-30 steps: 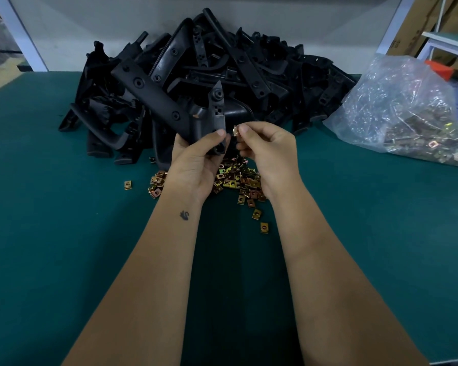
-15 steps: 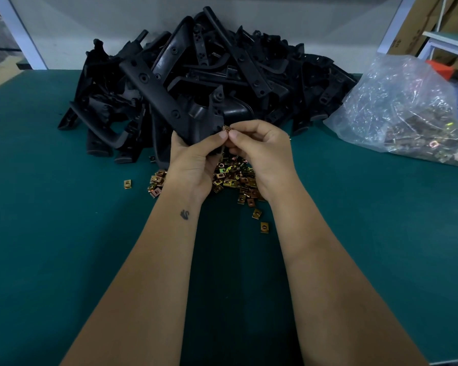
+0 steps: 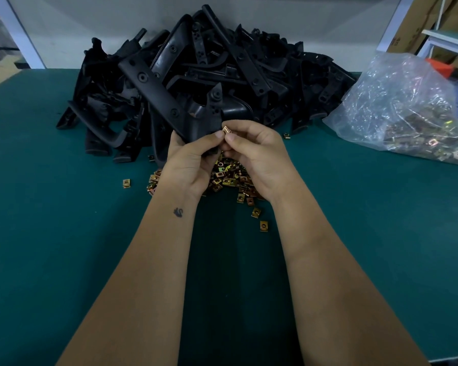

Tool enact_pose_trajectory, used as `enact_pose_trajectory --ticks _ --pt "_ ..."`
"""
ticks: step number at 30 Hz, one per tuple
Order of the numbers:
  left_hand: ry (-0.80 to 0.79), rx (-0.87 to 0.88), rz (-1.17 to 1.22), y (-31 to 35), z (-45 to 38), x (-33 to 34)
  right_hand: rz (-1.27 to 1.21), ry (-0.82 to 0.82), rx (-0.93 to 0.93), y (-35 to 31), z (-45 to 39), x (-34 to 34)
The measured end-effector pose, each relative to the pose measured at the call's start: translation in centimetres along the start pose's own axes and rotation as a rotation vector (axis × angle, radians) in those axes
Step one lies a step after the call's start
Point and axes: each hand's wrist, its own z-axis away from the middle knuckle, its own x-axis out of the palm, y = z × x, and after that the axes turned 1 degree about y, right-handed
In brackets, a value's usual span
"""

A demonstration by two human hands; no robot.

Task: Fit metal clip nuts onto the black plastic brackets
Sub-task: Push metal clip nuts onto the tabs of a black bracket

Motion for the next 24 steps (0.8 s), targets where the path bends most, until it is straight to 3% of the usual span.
enact_pose_trajectory --ticks 12,19,24 --pt "0.037 0.024 -0.008 0.36 -0.49 -0.69 -0.067 -0.043 -0.014 -0.2 0.23 0.4" --pt "0.049 0.017 -0.008 0.0 -0.63 -0.5 0.16 0.12 -0.087 -0.13 -0.06 0.49" --pt "0.052 0.005 -0.138 -0.29 -0.54 -0.42 0.107 0.133 -0.072 -0.23 -0.07 0.32"
